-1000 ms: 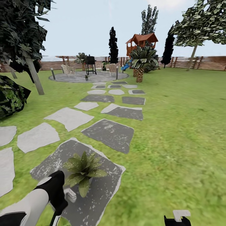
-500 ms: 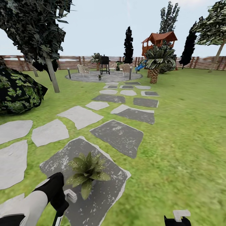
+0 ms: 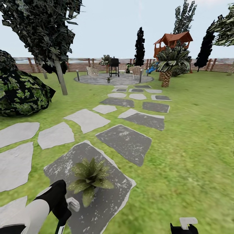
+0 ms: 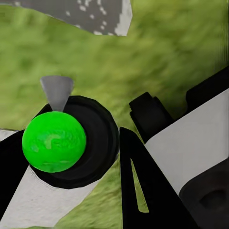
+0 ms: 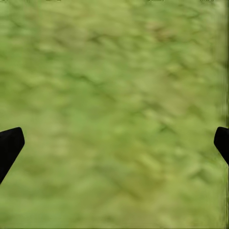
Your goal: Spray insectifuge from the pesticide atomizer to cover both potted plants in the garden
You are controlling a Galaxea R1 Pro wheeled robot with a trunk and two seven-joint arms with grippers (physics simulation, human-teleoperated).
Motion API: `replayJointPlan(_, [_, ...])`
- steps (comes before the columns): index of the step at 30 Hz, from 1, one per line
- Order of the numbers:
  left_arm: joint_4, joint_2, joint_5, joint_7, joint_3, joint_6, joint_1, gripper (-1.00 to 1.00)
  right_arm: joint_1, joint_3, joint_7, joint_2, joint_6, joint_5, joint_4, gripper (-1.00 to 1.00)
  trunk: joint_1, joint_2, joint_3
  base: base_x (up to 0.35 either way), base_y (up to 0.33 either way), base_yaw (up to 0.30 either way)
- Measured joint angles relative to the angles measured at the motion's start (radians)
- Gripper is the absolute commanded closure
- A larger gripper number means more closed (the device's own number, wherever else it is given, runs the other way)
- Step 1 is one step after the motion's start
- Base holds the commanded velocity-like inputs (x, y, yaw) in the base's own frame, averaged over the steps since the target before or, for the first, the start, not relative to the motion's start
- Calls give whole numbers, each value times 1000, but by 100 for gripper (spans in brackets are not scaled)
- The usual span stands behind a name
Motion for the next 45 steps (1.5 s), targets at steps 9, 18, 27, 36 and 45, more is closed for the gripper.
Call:
replayJointPlan(9, [-2, 0, 0, 0, 1, 0, 0, 100, 0, 0, 0, 1, 0, 0, 2, -100, 0, 0, 0, -58, -248, 84])
replayJointPlan(18, [-6, 0, -1, 77, 87, -6, 0, 100, 0, 0, 0, 1, 0, 0, 2, -100, 0, 0, 0, -25, -21, 272])
replayJointPlan(27, [-4, -20, 29, 215, 123, -11, 0, 100, 0, 0, 0, 1, 0, 0, 1, -100, 0, 0, 0, 0, 0, 119])
replayJointPlan(36, [-35, -97, 103, 303, 124, -20, 2, 100, 0, 0, 0, 3, 0, 0, 2, -100, 0, 0, -1, 0, 0, 95])
replayJointPlan(45, [-21, -97, 119, 305, 117, -24, 3, 100, 0, 1, 0, 2, 0, 0, 2, -100, 0, 0, -5, 10, 0, 243])
